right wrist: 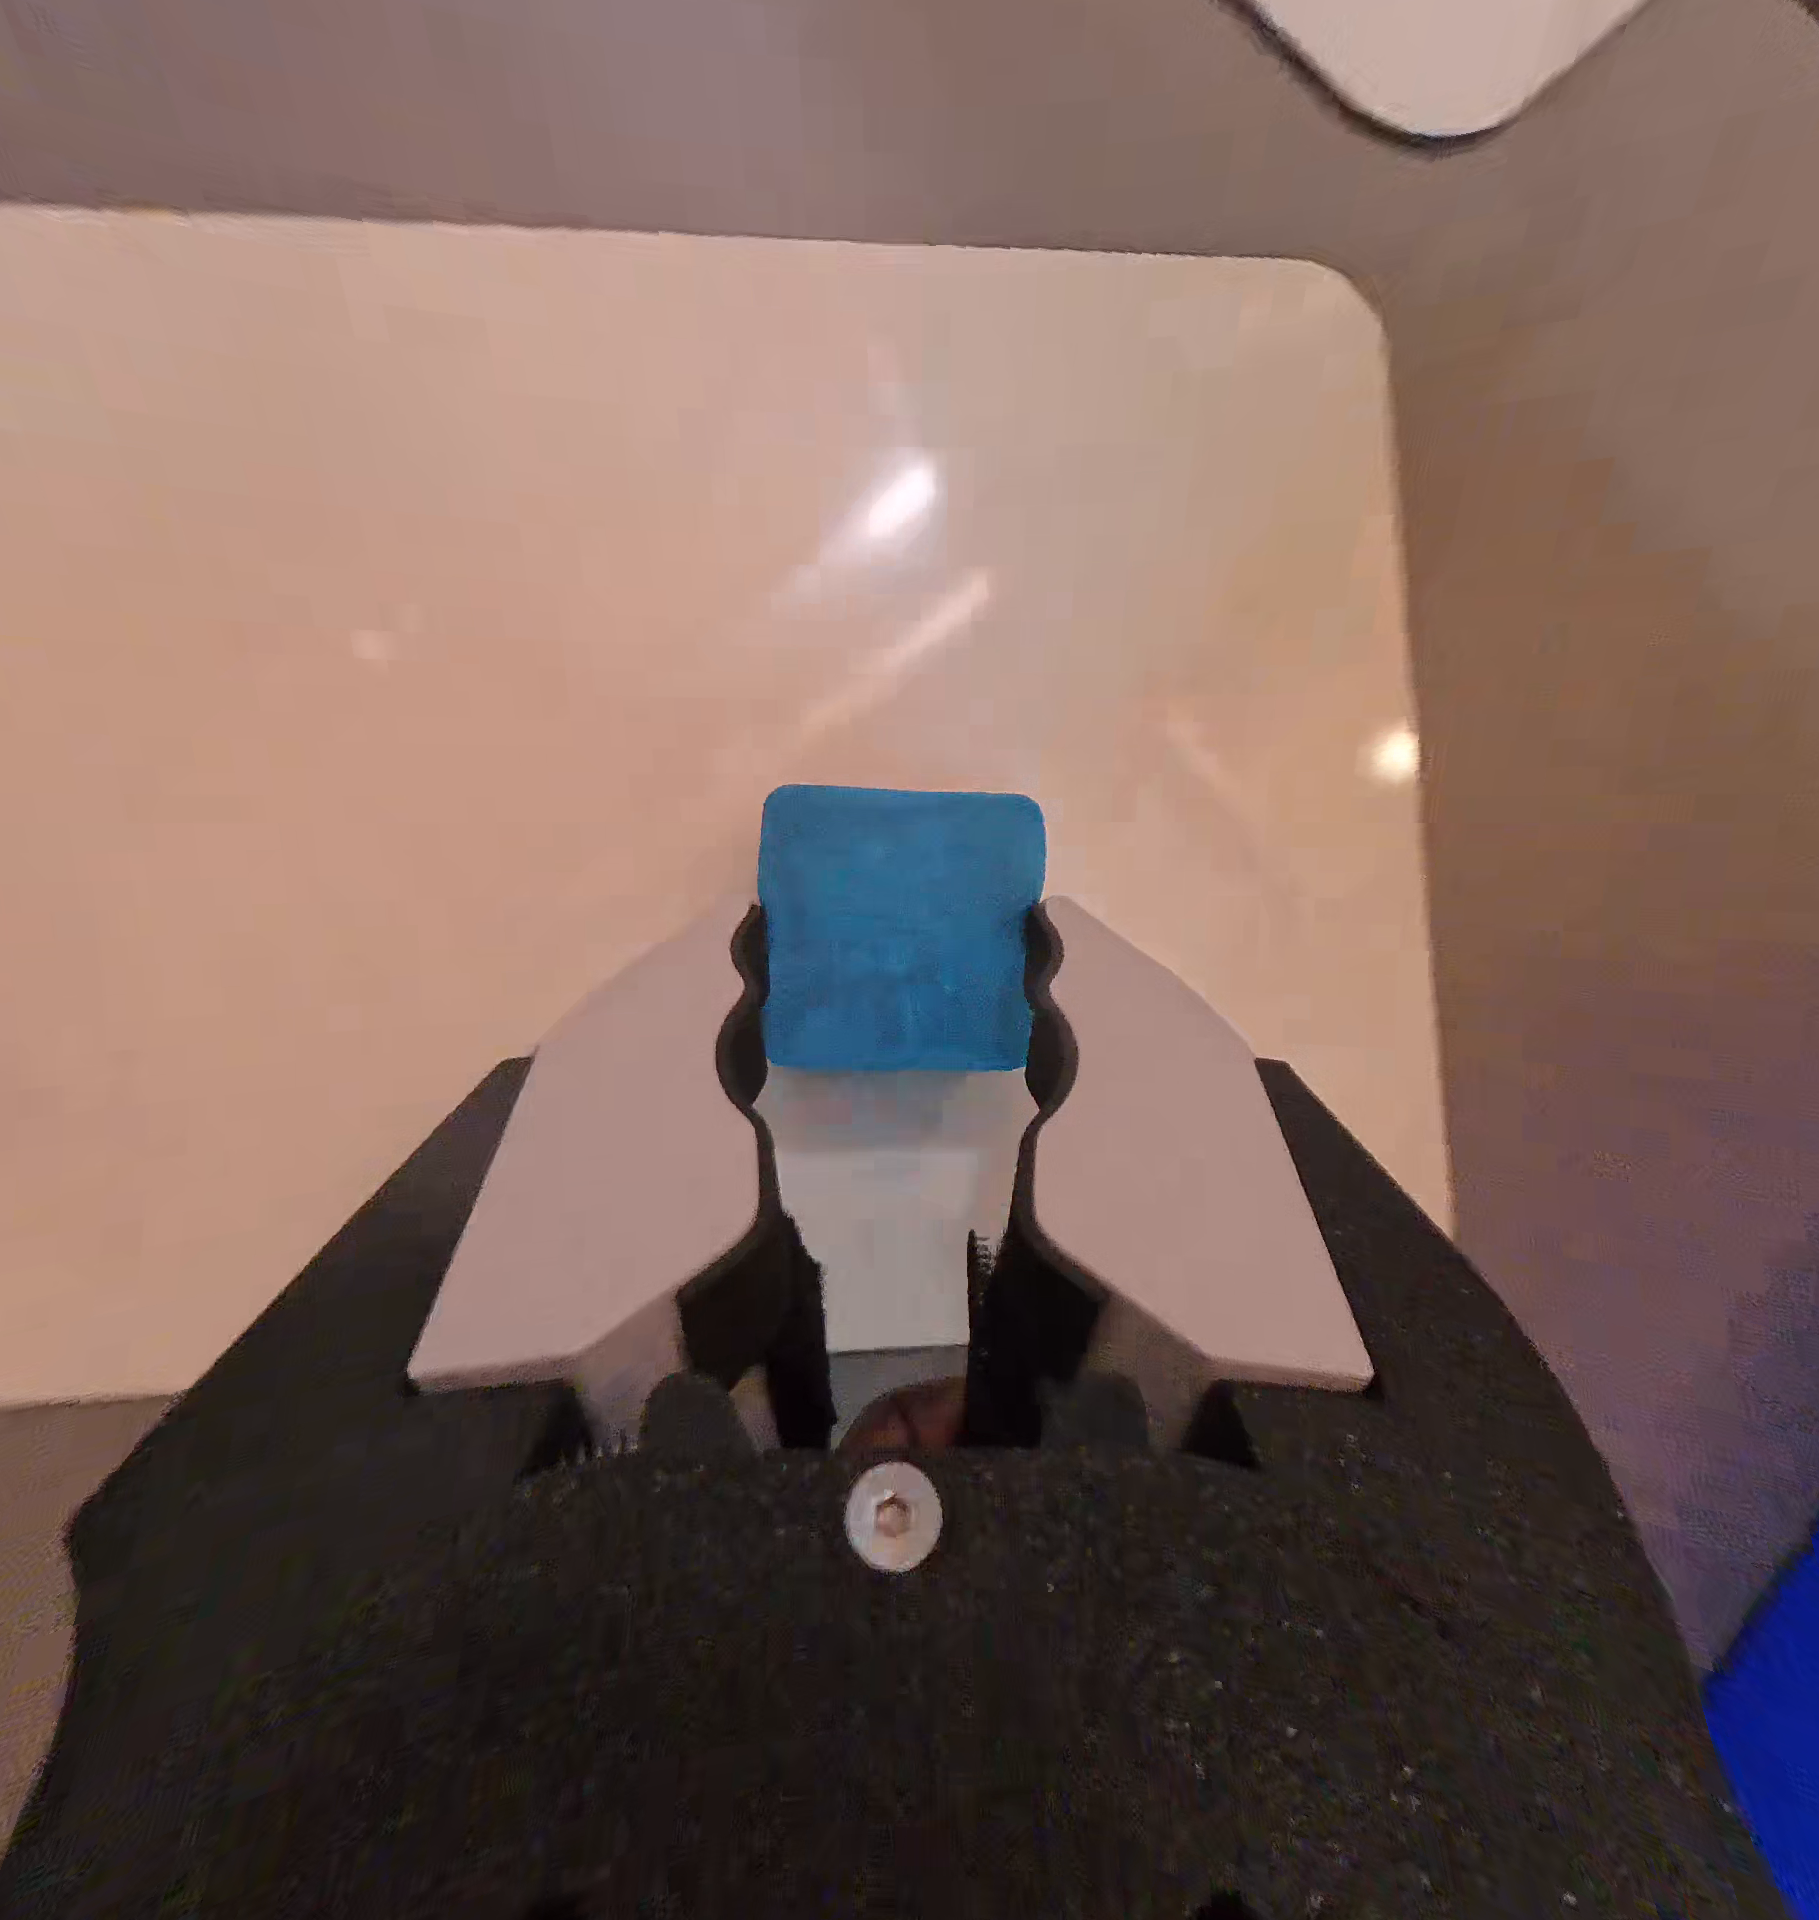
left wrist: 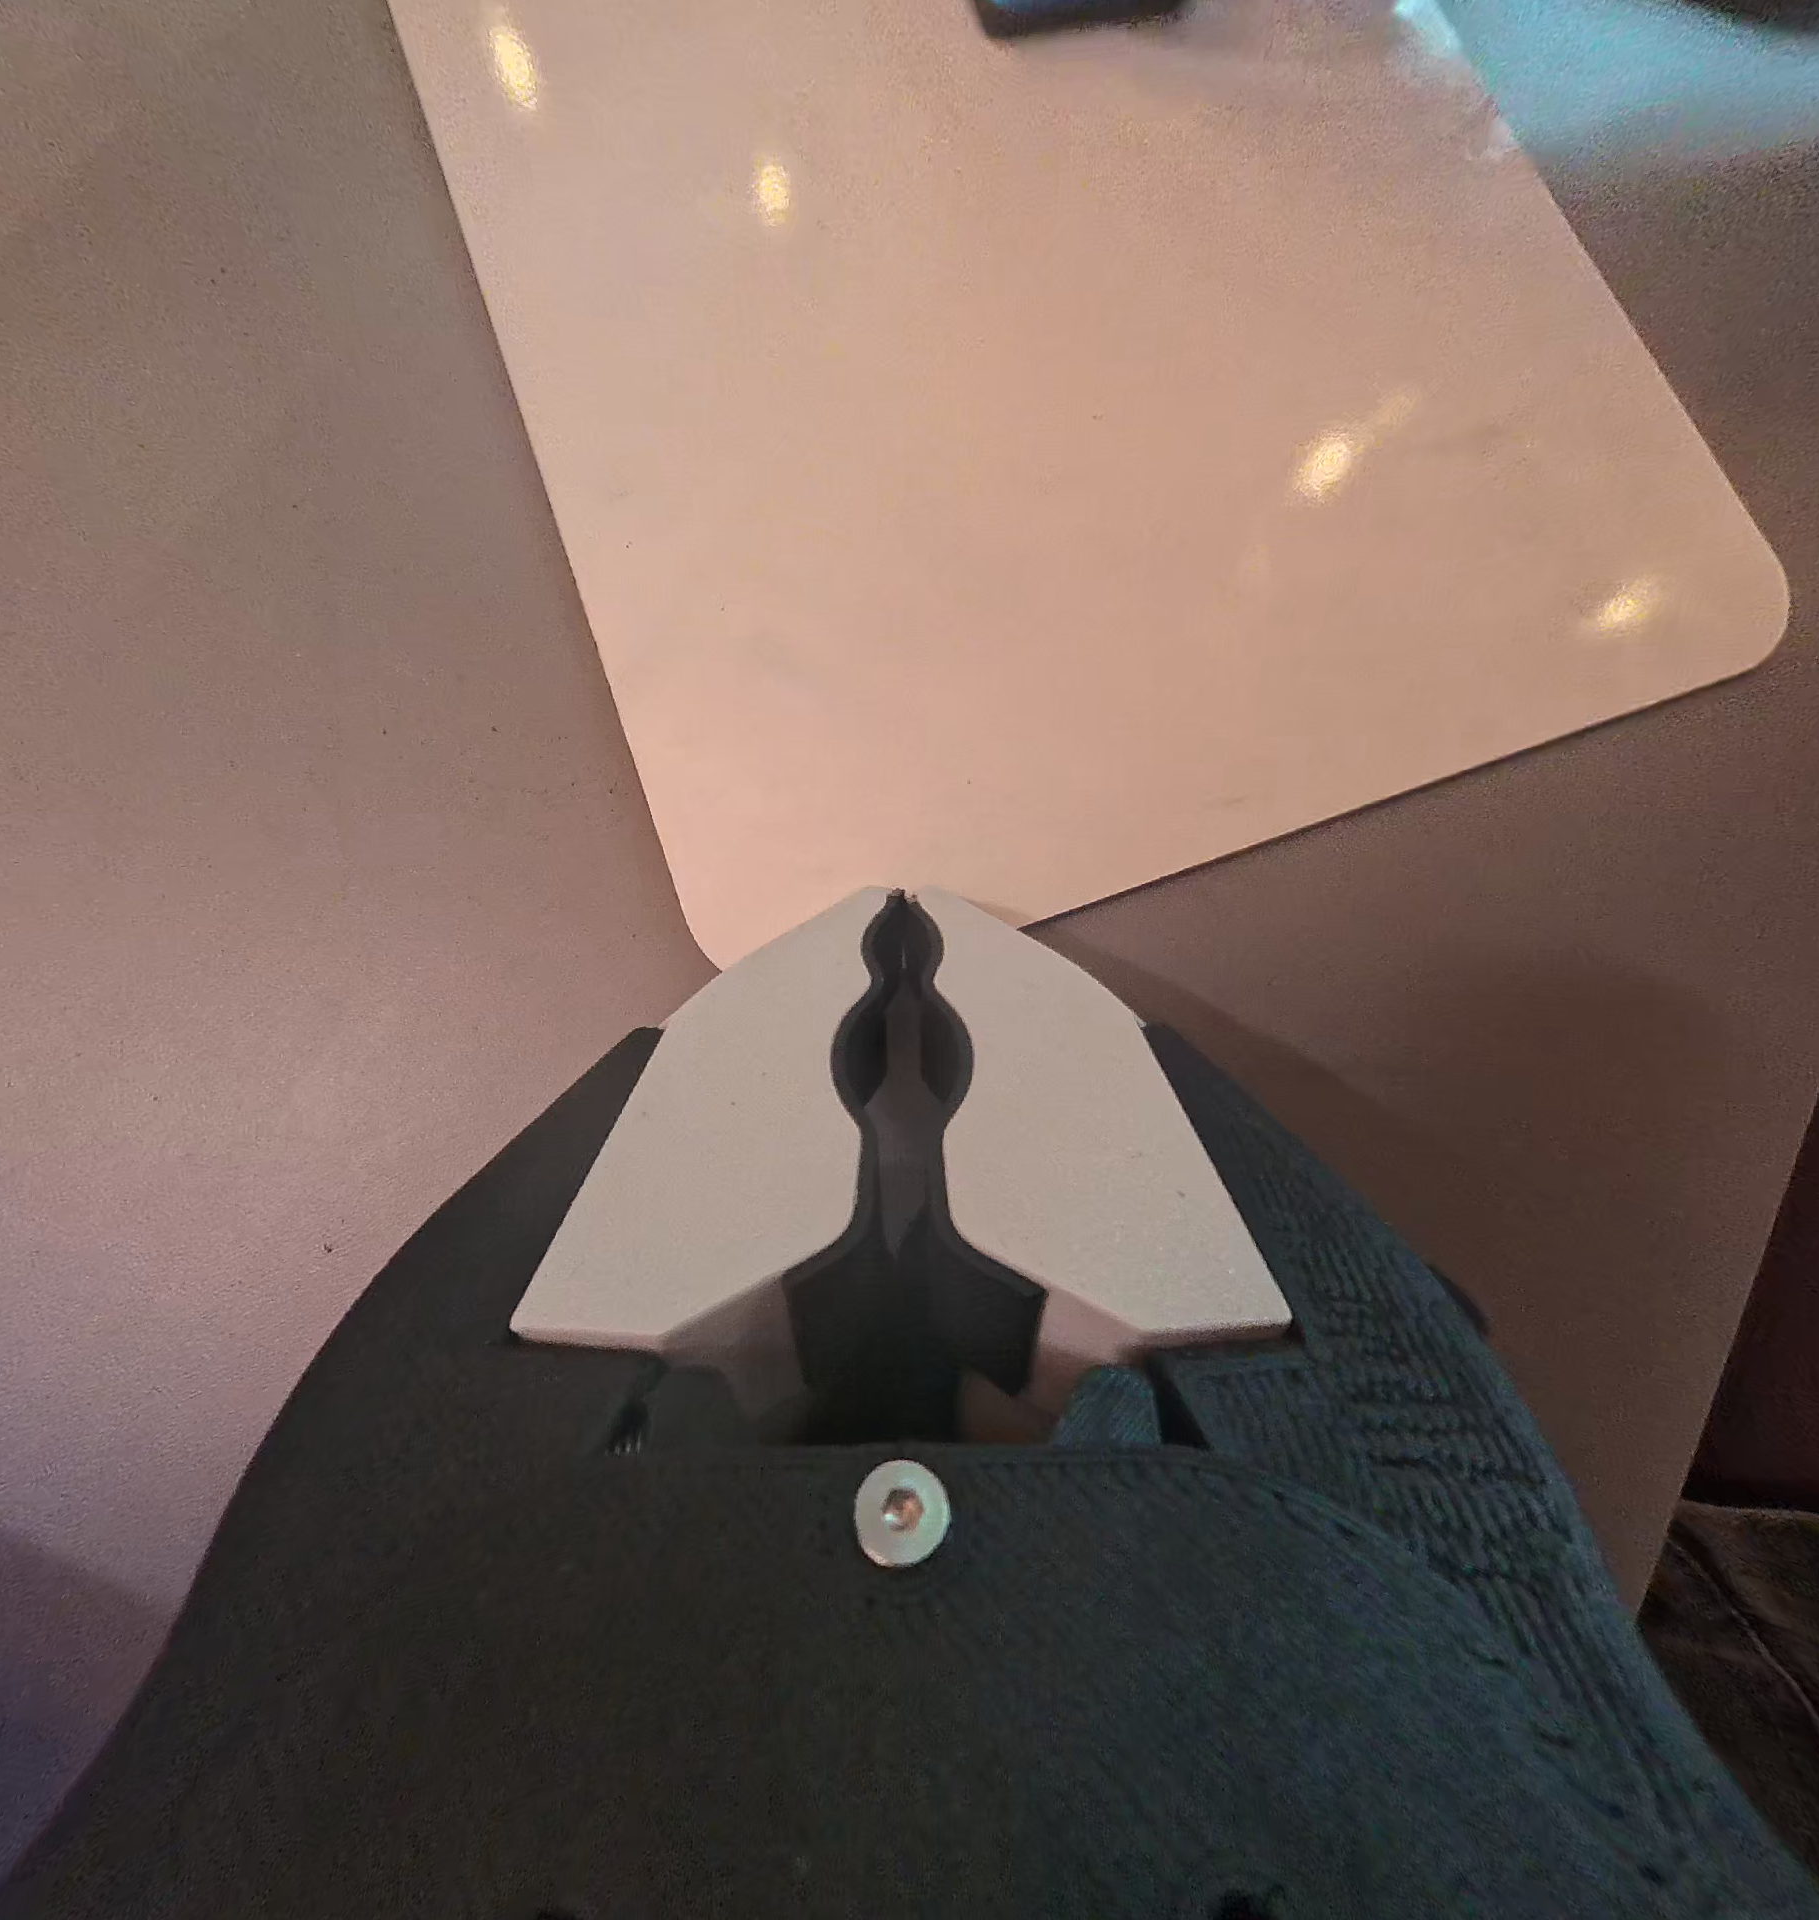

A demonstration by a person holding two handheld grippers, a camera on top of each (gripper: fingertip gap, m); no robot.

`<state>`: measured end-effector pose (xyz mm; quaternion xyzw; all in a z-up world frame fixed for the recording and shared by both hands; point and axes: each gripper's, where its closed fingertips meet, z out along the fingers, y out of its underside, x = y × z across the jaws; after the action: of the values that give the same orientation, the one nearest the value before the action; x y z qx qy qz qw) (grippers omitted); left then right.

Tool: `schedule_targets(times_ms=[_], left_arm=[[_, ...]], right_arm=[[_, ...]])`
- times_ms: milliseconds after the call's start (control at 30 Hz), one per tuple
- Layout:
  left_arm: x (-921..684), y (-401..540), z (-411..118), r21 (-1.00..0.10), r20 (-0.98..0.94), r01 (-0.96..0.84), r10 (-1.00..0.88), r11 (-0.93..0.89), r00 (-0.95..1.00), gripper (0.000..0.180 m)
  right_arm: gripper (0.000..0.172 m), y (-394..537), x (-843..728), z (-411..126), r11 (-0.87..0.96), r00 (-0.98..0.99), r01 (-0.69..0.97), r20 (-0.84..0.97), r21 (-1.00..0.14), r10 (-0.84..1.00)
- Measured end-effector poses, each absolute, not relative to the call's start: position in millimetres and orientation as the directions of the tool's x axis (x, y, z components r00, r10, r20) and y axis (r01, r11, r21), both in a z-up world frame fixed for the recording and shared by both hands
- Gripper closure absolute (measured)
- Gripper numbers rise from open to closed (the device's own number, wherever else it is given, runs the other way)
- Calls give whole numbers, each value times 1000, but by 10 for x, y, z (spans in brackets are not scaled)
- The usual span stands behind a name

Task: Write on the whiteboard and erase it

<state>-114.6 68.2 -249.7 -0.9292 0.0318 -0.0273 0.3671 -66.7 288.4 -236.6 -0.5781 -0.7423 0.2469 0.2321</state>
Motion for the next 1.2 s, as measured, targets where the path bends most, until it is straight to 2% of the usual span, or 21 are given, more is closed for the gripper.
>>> schedule_targets(times_ms=[67,133,233,300,333,433,500,767,900,933,967,1033,1200], left_arm=[[-1145,681,-2498,-678,19,-47,-81,-734,996,179],[-1145,680,-2498,-671,18,-50,-84,-739,996,179],[-1144,681,-2499,-670,21,-47,-83,-741,996,179],[-1146,684,-2498,-674,24,-43,-81,-737,996,179],[-1145,684,-2498,-676,24,-44,-82,-736,996,179],[-1146,686,-2498,-682,16,-42,-72,-731,997,180],[-1148,685,-2497,-693,6,-36,-55,-720,998,180],[-1180,742,-2493,-723,23,4,-18,-691,1000,180],[-1281,701,-2452,-719,-149,-89,28,-689,988,180],[-1265,696,-2375,-755,-153,-83,52,-650,987,173],[-1235,691,-2272,-805,-127,-56,79,-591,989,155],[-1216,605,-2074,-875,-42,31,140,-484,989,139],[-1503,162,-1457,-958,13,96,296,-268,955,82]], right_arm=[[124,3109,-897,-2365,166,-144,754,87,-636,986],[124,3024,-1102,-2364,159,-149,744,71,-649,986],[124,2411,-1247,-2359,260,-329,694,25,-671,944],[124,2235,-1268,-2361,379,-426,666,89,-642,900],[124,2295,-1306,-2364,368,-427,676,68,-638,902],[124,2990,-1537,-2372,229,-218,745,96,-627,971],[124,3138,-1596,-2373,156,-164,762,46,-628,985],[123,2231,-1187,-2367,309,-334,699,87,-645,938],[123,2156,-1038,-2361,276,-307,684,76,-676,949],[123,2141,-1002,-2360,268,-302,682,71,-681,951],[123,2125,-965,-2359,257,-295,679,65,-688,953],[123,2093,-897,-2357,242,-280,670,63,-702,958],[123,2078,-695,-2353,228,-253,663,73,-713,965]])
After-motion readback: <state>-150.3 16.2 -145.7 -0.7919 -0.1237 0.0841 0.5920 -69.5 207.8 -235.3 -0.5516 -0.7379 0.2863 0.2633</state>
